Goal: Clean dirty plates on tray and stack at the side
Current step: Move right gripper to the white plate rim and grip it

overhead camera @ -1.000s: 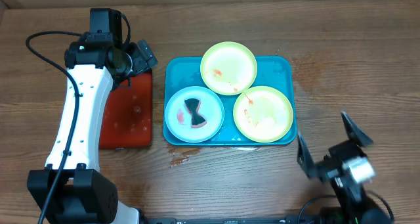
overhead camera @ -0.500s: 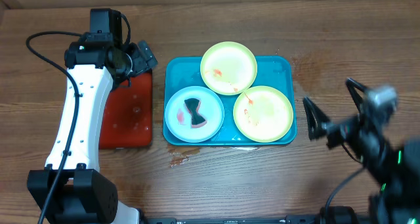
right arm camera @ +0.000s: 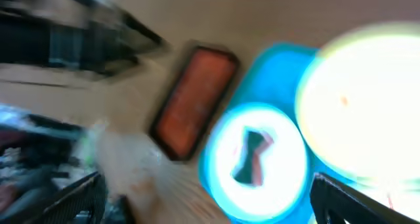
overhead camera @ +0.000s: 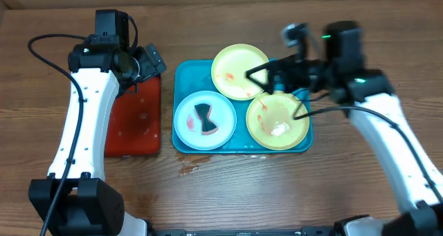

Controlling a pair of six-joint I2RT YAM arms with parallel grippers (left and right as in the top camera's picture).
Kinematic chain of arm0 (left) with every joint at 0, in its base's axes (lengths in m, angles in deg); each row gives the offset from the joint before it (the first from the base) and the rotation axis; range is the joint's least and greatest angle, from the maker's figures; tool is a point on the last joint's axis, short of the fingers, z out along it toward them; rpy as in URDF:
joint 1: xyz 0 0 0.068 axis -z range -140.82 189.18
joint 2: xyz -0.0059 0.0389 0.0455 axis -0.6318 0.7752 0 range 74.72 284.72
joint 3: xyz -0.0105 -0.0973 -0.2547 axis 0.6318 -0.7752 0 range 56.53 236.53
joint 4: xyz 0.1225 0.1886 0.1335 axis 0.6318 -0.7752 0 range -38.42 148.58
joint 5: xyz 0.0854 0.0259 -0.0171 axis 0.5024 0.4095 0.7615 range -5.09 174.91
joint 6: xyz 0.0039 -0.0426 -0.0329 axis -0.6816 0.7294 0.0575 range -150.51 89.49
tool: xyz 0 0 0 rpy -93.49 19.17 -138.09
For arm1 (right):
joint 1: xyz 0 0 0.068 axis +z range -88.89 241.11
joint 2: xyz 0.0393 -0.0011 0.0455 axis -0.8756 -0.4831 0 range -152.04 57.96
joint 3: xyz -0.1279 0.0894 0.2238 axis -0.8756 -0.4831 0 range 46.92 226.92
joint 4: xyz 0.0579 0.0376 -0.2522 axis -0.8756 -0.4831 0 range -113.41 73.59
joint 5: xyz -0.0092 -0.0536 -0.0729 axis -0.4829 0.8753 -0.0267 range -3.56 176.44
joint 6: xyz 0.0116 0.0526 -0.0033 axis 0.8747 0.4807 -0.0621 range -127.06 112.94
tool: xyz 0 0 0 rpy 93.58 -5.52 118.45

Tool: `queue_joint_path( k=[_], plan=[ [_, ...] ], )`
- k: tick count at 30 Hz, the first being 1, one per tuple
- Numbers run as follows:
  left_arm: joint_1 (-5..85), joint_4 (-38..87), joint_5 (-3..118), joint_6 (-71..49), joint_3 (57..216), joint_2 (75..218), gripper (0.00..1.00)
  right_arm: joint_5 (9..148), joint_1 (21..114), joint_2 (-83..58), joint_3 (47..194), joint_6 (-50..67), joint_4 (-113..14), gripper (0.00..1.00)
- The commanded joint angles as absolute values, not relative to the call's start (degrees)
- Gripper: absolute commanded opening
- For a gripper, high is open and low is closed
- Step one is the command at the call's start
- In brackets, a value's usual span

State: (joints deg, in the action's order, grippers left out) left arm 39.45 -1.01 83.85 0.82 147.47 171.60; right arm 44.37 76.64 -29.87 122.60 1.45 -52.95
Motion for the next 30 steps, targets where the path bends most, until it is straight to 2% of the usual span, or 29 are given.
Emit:
queue_joint_path(
  k=[1, 4, 5, 6, 9, 12, 23, 30],
  plan=[
    [39.58, -0.94, 83.81, 0.14, 147.38, 171.47, 1.0, 70.01, 84.18, -34.79, 128.39, 2.48, -58.48, 1.0],
    [39.58, -0.88, 83.81, 0.14, 147.38, 171.47, 1.0, 76.59, 89.06, -41.15, 133.31, 2.13, -64.29, 1.0],
    [39.58, -0.88, 83.81, 0.14, 147.38, 171.47, 1.0, 77.99, 90.56, -43.82, 134.99, 2.13, -65.16, 0.97],
    [39.58, -0.9, 83.81, 0.14, 147.38, 171.47, 1.0, 78.32, 91.22, -44.93, 135.63, 2.13, -65.16, 0.92],
    [39.58, -1.05, 83.78, 0.12, 147.38, 171.47, 1.0, 78.86, 93.51, -48.97, 136.02, 2.13, -61.84, 0.66],
    [39.58, -1.36, 83.7, 0.12, 147.38, 171.47, 1.0, 78.93, 94.45, -52.43, 136.02, 2.15, -59.76, 0.57],
    [39.58, -3.15, 81.69, -0.6, 147.38, 171.47, 1.0, 78.91, 94.26, -61.83, 135.98, 1.47, -60.44, 0.55],
    [39.58, -3.68, 78.93, -3.86, 147.38, 171.49, 1.0, 78.91, 94.26, -61.87, 135.1, 1.5, -60.4, 0.44]
  ],
)
